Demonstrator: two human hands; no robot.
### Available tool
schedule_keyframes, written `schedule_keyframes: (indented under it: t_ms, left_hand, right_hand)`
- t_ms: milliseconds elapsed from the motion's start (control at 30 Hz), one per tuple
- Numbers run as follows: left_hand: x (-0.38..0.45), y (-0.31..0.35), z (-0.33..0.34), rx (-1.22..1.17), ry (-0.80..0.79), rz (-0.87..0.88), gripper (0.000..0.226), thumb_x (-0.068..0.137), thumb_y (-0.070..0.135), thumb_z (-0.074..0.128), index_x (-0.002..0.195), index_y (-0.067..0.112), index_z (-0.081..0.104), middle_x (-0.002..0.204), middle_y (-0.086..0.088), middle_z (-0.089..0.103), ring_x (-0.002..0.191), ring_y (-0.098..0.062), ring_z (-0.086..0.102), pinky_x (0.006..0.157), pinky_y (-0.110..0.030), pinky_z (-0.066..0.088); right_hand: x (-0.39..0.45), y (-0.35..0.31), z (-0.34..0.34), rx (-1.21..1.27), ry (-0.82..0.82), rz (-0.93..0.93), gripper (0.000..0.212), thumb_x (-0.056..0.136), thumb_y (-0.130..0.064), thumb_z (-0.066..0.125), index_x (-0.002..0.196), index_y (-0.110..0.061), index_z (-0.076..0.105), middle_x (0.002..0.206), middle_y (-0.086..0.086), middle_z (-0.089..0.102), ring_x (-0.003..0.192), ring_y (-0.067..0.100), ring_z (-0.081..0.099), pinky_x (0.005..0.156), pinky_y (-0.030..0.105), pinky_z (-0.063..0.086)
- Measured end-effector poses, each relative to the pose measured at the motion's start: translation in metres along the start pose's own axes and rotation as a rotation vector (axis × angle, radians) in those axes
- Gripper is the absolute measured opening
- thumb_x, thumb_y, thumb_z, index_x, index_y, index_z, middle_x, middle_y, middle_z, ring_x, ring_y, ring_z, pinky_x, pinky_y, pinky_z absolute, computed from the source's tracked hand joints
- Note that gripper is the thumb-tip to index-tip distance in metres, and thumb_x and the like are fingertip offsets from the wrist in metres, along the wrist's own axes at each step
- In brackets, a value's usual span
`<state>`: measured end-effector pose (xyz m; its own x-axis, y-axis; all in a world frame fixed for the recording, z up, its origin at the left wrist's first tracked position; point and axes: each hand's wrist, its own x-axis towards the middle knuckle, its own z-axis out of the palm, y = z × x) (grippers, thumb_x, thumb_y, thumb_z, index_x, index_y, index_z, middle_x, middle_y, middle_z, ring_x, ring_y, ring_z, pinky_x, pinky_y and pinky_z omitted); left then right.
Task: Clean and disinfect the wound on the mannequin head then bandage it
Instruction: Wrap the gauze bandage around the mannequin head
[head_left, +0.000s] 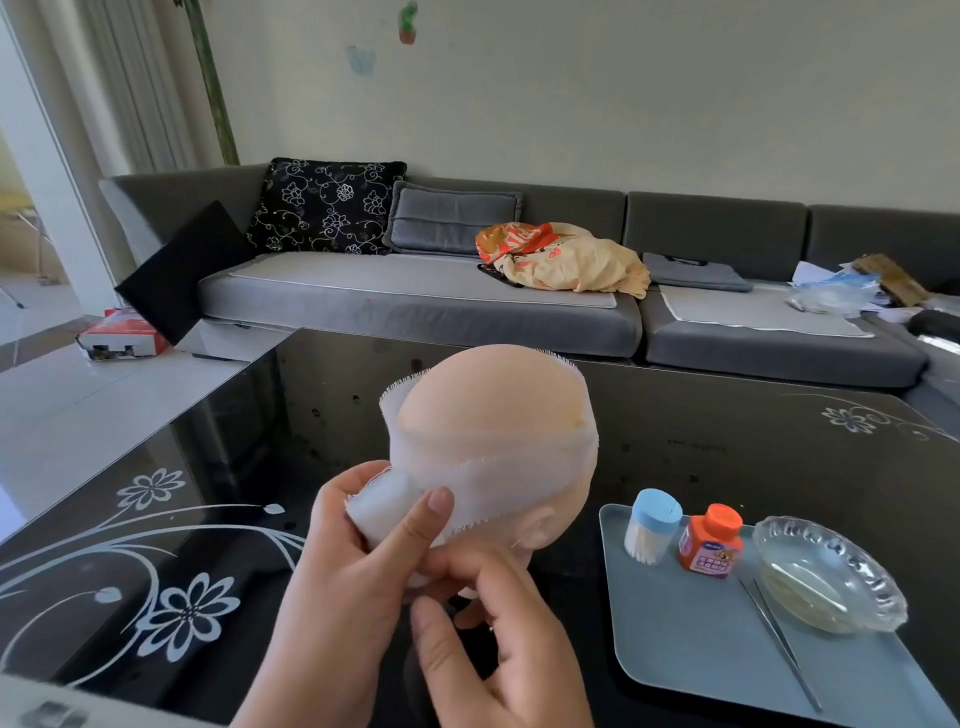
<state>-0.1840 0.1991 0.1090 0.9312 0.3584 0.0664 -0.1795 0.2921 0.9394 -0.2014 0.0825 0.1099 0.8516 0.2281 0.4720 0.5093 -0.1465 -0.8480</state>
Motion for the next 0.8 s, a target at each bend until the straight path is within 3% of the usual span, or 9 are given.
schedule_keyframes:
  t_ms: [167, 367, 567, 800]
  left_hand:
    - [0.01, 0.01, -0.01, 0.038, 0.016, -0.011, 0.067, 0.041, 0.056, 0.09, 0.1, 0.037, 0.064, 0.094, -0.008, 0.071, 0.069, -0.019, 0.071, 0.05, -0.029, 0.053]
    - [0.03, 0.017, -0.021, 0.134, -0.008, -0.018, 0.059, 0.046, 0.065, 0.079, 0.097, 0.038, 0.065, 0.083, -0.004, 0.067, 0.069, -0.016, 0.067, 0.058, -0.037, 0.05]
    - [0.05, 0.018, -0.037, 0.116, -0.045, -0.097, 0.063, 0.046, 0.066, 0.076, 0.097, 0.031, 0.068, 0.074, 0.005, 0.067, 0.056, -0.011, 0.058, 0.045, -0.025, 0.042]
    - [0.073, 0.013, -0.057, 0.062, -0.236, -0.201, 0.084, 0.036, 0.081, 0.076, 0.105, 0.031, 0.07, 0.08, 0.004, 0.066, 0.06, -0.012, 0.057, 0.048, -0.025, 0.039]
  right_hand:
    - [0.008, 0.001, 0.006, -0.114, -0.037, -0.12, 0.027, 0.075, -0.006, 0.062, 0.085, -0.03, 0.066, 0.089, -0.011, 0.064, 0.086, 0.005, 0.061, 0.071, 0.01, 0.043]
    - [0.027, -0.001, 0.005, -0.293, -0.05, -0.231, 0.019, 0.08, -0.012, 0.062, 0.091, -0.027, 0.069, 0.088, -0.014, 0.062, 0.087, 0.004, 0.058, 0.077, 0.016, 0.045]
    - [0.051, -0.001, 0.002, -0.622, 0.011, -0.372, 0.012, 0.081, -0.019, 0.063, 0.088, -0.029, 0.064, 0.082, -0.014, 0.062, 0.082, 0.011, 0.054, 0.067, 0.033, 0.049]
    - [0.063, 0.005, 0.006, -0.938, 0.043, -0.438, 0.014, 0.076, -0.019, 0.073, 0.082, -0.029, 0.066, 0.082, -0.011, 0.063, 0.08, 0.021, 0.056, 0.069, 0.035, 0.033]
